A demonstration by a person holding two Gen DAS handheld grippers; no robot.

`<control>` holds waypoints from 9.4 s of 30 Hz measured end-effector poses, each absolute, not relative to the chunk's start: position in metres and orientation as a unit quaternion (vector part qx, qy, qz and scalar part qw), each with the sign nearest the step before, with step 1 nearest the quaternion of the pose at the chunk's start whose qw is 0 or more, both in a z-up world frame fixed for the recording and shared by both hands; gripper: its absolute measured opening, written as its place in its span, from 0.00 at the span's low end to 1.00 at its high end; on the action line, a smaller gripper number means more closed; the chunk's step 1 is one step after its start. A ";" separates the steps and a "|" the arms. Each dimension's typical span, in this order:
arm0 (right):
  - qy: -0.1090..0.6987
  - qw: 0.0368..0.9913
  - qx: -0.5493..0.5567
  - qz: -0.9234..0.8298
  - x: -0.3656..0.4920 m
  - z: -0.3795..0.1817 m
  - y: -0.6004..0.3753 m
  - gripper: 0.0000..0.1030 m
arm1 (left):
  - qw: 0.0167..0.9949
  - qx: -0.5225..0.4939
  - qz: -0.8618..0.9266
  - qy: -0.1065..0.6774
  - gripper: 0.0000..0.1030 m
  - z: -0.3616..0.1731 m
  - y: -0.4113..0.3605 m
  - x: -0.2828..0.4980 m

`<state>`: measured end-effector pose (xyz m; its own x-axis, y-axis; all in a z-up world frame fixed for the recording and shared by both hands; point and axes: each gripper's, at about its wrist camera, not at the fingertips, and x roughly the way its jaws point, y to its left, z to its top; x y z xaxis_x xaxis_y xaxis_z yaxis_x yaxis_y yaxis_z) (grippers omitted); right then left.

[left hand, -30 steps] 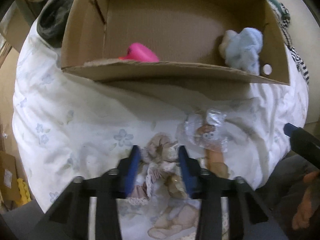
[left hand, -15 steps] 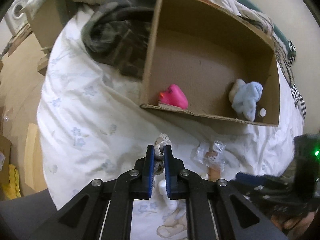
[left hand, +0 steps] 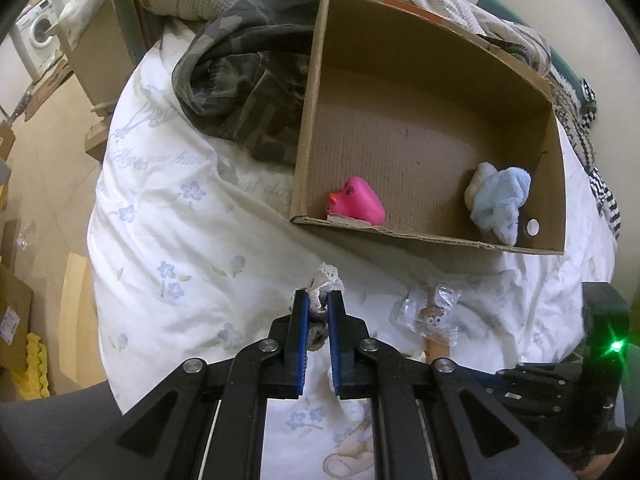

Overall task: Organize soft objects
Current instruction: 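Grasp a second lace scrunchie with the right tool, then carry the scrunchies with both tools over the box, then open both tools to release the scrunchies into the box, then withdraw both tools from the box toward the remaining items, then lower the left tool onto the white sock and close on it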

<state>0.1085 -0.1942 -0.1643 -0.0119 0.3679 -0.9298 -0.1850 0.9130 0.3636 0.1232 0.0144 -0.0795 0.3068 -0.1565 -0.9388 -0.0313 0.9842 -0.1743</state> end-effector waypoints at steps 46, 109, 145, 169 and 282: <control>0.446 0.853 0.195 0.188 0.176 -0.040 -0.268 0.08 | 0.911 -0.054 -0.092 0.399 0.08 0.039 -0.003 0.176; 0.515 0.816 0.199 0.171 0.204 -0.086 -0.261 0.70 | 0.862 -0.025 -0.089 0.498 0.62 -0.047 -0.036 0.198; 0.460 0.863 0.165 0.128 0.173 -0.054 -0.264 1.00 | 0.883 -0.053 -0.040 0.464 0.62 -0.011 0.000 0.163; 0.476 0.857 0.144 0.131 0.130 -0.057 -0.253 1.00 | 0.878 -0.072 -0.019 0.473 0.62 -0.014 0.011 0.113; 0.688 0.689 0.175 0.143 0.126 -0.175 -0.222 0.35 | 0.702 -0.212 -0.007 0.679 0.20 -0.145 0.034 0.110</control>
